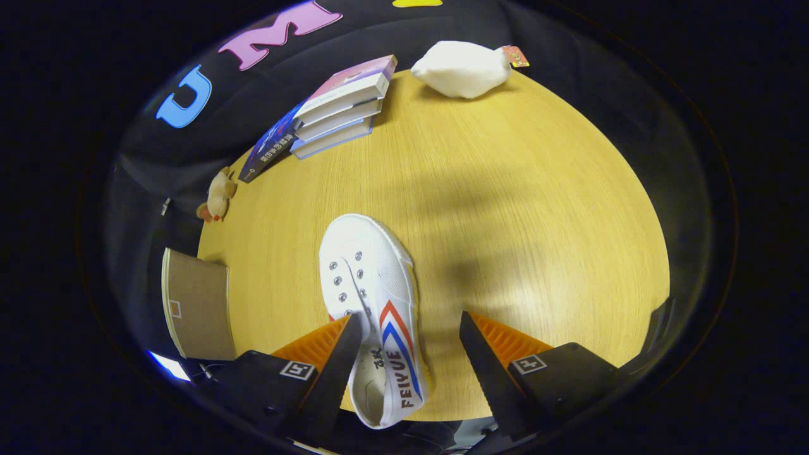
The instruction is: Open the storage box then place both shoes into the box .Put the left shoe in first, then the right shoe, with the right side of both shoes facing outward in a uniform manner.
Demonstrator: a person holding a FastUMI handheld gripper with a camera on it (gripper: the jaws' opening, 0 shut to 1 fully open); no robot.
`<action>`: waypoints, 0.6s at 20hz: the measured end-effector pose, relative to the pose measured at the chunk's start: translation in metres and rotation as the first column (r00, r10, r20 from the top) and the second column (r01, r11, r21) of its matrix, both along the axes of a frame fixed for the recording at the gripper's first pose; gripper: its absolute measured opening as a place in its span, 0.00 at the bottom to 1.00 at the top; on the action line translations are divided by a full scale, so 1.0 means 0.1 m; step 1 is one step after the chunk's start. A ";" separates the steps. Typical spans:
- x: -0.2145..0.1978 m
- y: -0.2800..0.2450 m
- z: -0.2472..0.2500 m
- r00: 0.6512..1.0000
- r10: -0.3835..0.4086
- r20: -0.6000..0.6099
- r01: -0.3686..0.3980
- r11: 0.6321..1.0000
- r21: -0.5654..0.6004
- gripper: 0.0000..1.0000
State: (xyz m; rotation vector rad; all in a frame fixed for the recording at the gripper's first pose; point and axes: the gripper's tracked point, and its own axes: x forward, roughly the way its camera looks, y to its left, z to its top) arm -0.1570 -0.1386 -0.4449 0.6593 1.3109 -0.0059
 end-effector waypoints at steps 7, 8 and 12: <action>0.05 0.17 -0.10 0.996 0.073 -0.046 -0.067 0.991 0.117 0.49; 0.07 0.12 -0.07 0.997 0.057 -0.047 -0.051 0.991 0.122 0.41; 0.06 0.15 -0.06 0.998 -0.022 -0.052 0.029 0.990 0.137 0.24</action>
